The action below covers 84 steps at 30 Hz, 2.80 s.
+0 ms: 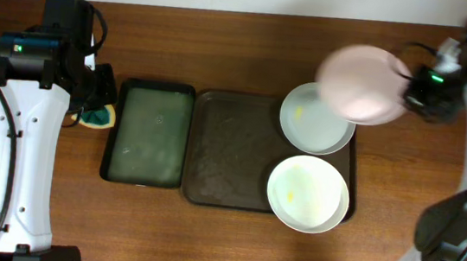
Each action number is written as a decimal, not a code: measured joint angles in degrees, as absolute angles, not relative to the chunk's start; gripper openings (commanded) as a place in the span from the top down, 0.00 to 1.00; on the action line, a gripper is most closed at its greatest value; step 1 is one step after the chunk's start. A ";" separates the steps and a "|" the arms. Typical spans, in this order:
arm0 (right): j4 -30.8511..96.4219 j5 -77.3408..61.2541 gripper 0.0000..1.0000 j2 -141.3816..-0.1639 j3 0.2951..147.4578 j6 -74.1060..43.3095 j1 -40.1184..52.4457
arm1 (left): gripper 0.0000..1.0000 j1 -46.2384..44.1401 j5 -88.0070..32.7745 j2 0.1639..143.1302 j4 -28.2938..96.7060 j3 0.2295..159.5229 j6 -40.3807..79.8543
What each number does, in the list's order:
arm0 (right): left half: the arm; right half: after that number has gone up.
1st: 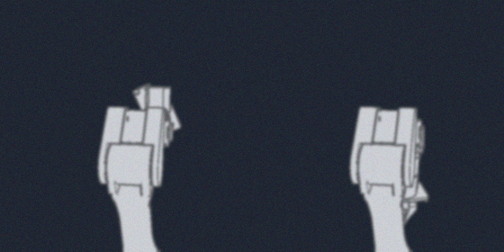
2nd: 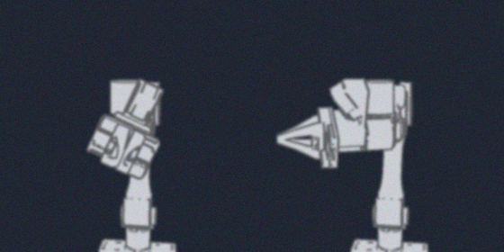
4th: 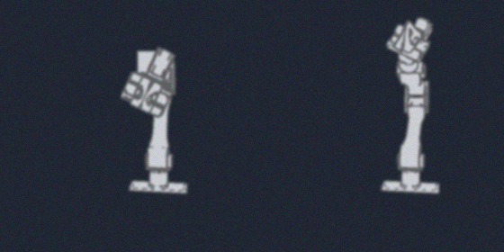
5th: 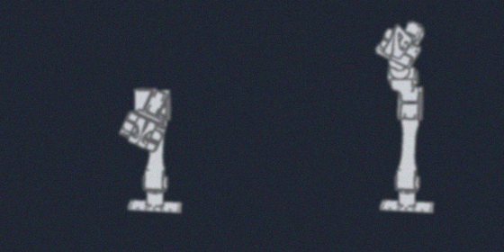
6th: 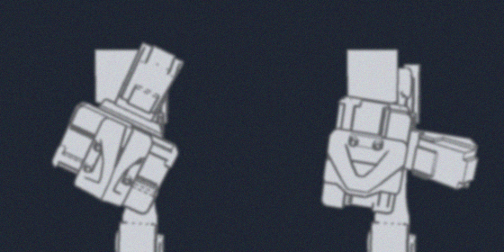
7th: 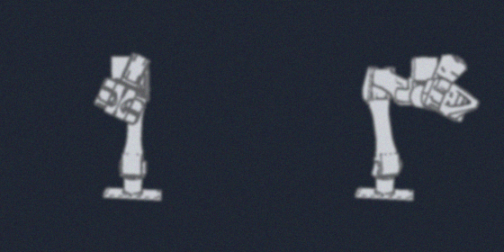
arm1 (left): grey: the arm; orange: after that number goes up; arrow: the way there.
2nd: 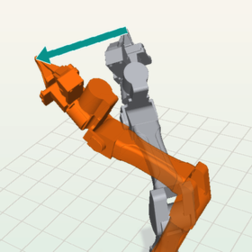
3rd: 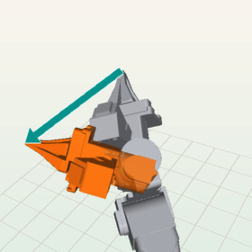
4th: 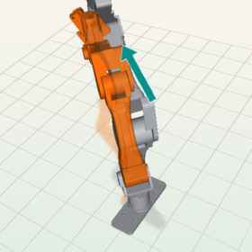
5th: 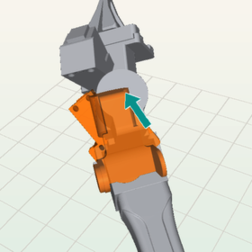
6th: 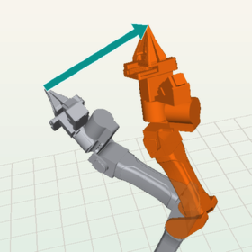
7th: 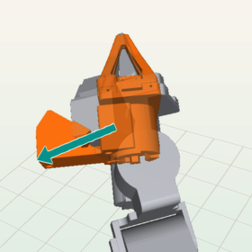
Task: Clean dirty plates on tray and stack at the side
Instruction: 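Lift the pink plate with the right gripper and place it right of tray, then release the pink plate and move the right gripper to the white plate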
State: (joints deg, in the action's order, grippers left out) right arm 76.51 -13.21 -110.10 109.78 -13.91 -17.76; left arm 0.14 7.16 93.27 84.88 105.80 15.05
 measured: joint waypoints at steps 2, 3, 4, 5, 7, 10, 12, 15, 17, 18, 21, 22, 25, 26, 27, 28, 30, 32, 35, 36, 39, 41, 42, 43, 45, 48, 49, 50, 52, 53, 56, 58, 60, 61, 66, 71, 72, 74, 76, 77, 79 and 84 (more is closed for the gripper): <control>76.18 -12.93 0.96 -110.10 107.26 -12.82 -24.12 | 1.00 0.14 7.14 93.27 84.84 105.78 15.07; 76.09 -12.95 0.96 -110.15 106.19 -12.56 -26.28 | 1.00 0.14 7.16 93.27 84.82 105.78 15.07; 75.96 -12.80 0.96 -110.28 104.79 -12.19 -28.75 | 1.00 0.14 7.16 93.27 84.82 105.78 15.07; 75.18 -12.73 0.96 -110.32 102.69 -11.90 -31.44 | 1.00 0.14 7.14 93.27 84.84 105.75 15.07; 74.22 -12.67 0.96 -110.50 99.46 -11.66 -35.05 | 1.00 0.14 7.14 93.27 84.84 105.73 15.07; 69.01 -12.14 0.96 -110.76 91.74 -11.53 -39.55 | 1.00 0.14 7.14 93.27 84.86 105.73 15.07; 64.34 -11.99 0.96 -110.89 86.43 -11.49 -40.27 | 1.00 0.14 7.14 93.27 84.82 105.73 15.07; 58.85 -11.97 0.96 -110.98 79.24 -11.35 -39.97 | 1.00 0.14 7.14 93.27 84.86 105.73 15.07; 55.42 -12.03 0.95 -110.98 75.46 -11.33 -39.53 | 1.00 0.14 7.14 93.27 84.86 105.73 15.07; 53.56 -12.16 0.87 -110.98 73.78 -11.35 -39.22 | 1.00 0.14 7.14 93.27 84.86 105.73 15.07; 52.40 -12.16 0.61 -110.98 72.07 -11.33 -38.61 | 1.00 0.14 7.14 93.27 84.84 105.73 15.07; 52.62 -12.21 0.55 -110.98 72.14 -11.16 -38.57 | 1.00 0.14 7.14 93.27 84.86 105.73 15.07; 57.14 -12.88 0.46 -111.00 73.87 -10.70 -38.57 | 1.00 0.14 7.14 93.27 84.84 105.73 15.07; 59.37 -13.63 0.45 -111.07 75.26 -10.07 -38.52 | 1.00 0.14 7.14 93.27 84.84 105.73 15.07; 61.32 -14.44 0.44 -111.09 77.03 -9.32 -38.39 | 1.00 0.14 7.14 93.27 84.82 105.73 15.07; 62.76 -15.00 0.45 -111.24 78.24 -8.93 -38.28 | 1.00 0.14 7.11 93.27 84.79 105.73 15.07; 67.77 -17.02 0.45 -111.55 84.18 -6.55 -37.21 | 1.00 0.14 6.85 93.27 84.55 105.73 15.07; 73.80 -18.83 0.44 -111.53 89.43 -4.10 -34.72 | 1.00 0.14 6.46 93.27 84.33 105.71 15.07; 80.71 -20.23 0.43 -111.37 92.68 -0.47 -29.54 | 1.00 0.14 6.22 93.27 84.25 105.71 15.07; 83.59 -20.69 0.43 -111.35 92.82 1.26 -27.29 | 1.00 0.14 6.20 93.27 84.23 105.69 15.07; 88.09 -20.95 0.43 -111.37 92.05 5.13 -19.79 | 1.00 0.14 6.20 93.27 84.23 105.69 15.07; 88.25 -20.86 0.44 -111.37 90.21 6.28 -15.86 | 1.00 0.14 6.20 93.27 84.23 105.69 15.07; 88.16 -20.34 0.44 -111.37 88.71 6.46 -13.82 | 1.00 0.14 6.20 93.27 84.23 105.67 15.07; 87.79 -19.51 0.44 -111.37 87.09 6.22 -12.08 | 1.00 0.14 6.20 93.27 84.25 105.67 15.07; 85.45 -16.84 0.48 -111.37 83.79 4.80 -9.37 | 1.00 0.14 6.04 93.27 84.27 105.67 15.07; 82.02 -13.30 0.64 -111.39 80.18 1.65 -7.20 | 1.00 0.14 6.00 93.27 84.29 105.67 15.07; 81.19 -12.56 0.64 -111.39 79.50 0.86 -7.05 | 1.00 0.14 6.02 93.27 84.33 105.67 15.07; 80.66 -11.84 0.64 -111.39 79.05 0.30 -7.03 | 1.00 0.14 6.02 93.27 84.33 105.67 15.07; 79.96 -11.14 0.65 -111.39 78.13 -0.67 -7.03 | 1.00 0.14 6.02 93.27 84.33 105.67 15.07; 79.55 -10.76 0.65 -111.39 77.45 -1.08 -7.03 | 0.99 0.14 6.02 93.27 84.38 105.67 15.07; 78.85 -10.09 0.65 -111.39 75.18 -2.07 -7.03 | 0.99 0.14 6.02 93.27 84.38 105.67 15.05; 78.28 -9.91 0.67 -111.39 74.63 -2.61 -7.03 | 0.99 0.14 6.02 93.27 84.40 105.67 15.07; 77.65 -9.91 0.70 -111.39 74.54 -3.09 -7.03 | 0.99 0.14 6.02 93.27 84.40 105.67 15.07; 77.62 -9.89 0.72 -111.39 74.48 -3.27 -7.03 | 0.99 0.14 6.00 93.27 84.40 105.67 15.07; 76.36 -9.89 0.74 -111.39 72.58 -4.36 -7.03 | 0.99 0.14 6.02 93.27 84.40 105.67 15.07; 75.72 -9.93 0.74 -111.39 70.98 -4.73 -7.03 | 0.99 0.14 6.02 93.27 84.40 105.67 15.07; 75.72 -9.91 0.74 -111.39 70.94 -4.75 -7.03 | 0.99 0.14 6.00 93.27 84.42 105.67 15.07; 75.72 -9.93 0.75 -111.39 70.94 -4.78 -7.03 | 0.99 0.14 6.00 93.27 84.42 105.67 15.07; 75.66 -9.91 0.80 -111.39 70.91 -4.80 -7.03 | 0.99 0.14 6.02 93.27 84.40 105.67 15.07; 75.46 -9.93 0.83 -111.39 70.87 -4.80 -7.03 | 0.99 0.14 6.00 93.27 84.40 105.67 15.07; 74.56 -9.96 0.87 -111.39 70.28 -5.30 -7.03 | 0.98 0.14 6.00 93.27 84.40 105.67 15.07; 73.84 -10.68 0.96 -111.37 69.01 -5.96 -7.03 | 0.98 0.14 6.02 93.27 84.40 105.67 15.07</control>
State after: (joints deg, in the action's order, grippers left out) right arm 73.84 -10.68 -111.37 69.01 -5.96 -7.03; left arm 0.14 6.02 93.27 84.40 105.67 15.07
